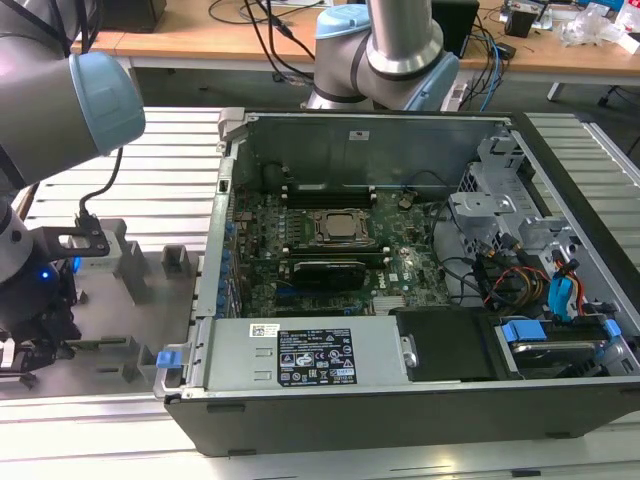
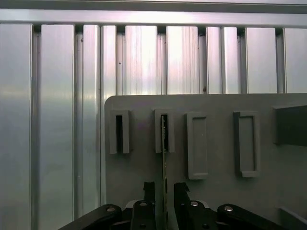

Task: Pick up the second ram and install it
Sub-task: 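Pick up the second ram and move it above second insertion slot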

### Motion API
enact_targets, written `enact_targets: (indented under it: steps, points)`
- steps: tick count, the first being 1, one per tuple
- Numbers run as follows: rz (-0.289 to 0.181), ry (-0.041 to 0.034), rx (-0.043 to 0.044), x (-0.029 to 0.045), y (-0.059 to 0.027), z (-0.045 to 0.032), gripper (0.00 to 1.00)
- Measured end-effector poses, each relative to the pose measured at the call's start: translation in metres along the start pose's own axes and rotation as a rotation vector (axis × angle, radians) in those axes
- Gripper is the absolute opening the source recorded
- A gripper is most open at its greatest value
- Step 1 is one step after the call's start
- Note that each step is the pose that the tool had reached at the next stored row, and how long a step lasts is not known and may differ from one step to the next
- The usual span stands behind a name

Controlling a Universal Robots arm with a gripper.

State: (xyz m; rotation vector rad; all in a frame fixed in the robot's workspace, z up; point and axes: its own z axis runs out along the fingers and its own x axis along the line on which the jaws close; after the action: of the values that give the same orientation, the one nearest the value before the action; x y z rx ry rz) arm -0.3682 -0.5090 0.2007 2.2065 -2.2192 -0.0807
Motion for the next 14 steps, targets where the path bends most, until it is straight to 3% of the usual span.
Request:
enact_targets:
  steps: [4,8,14]
  points:
    - [0.0,-0.0001,0.0001,0.0,0.0,0.0001,0.29]
    - [0.0,-0.0002,0.0001,0.0,0.0,0.0001,0.14]
    - [0.0,-0.0004,0.0001,0.0,0.0,0.0001,0.14]
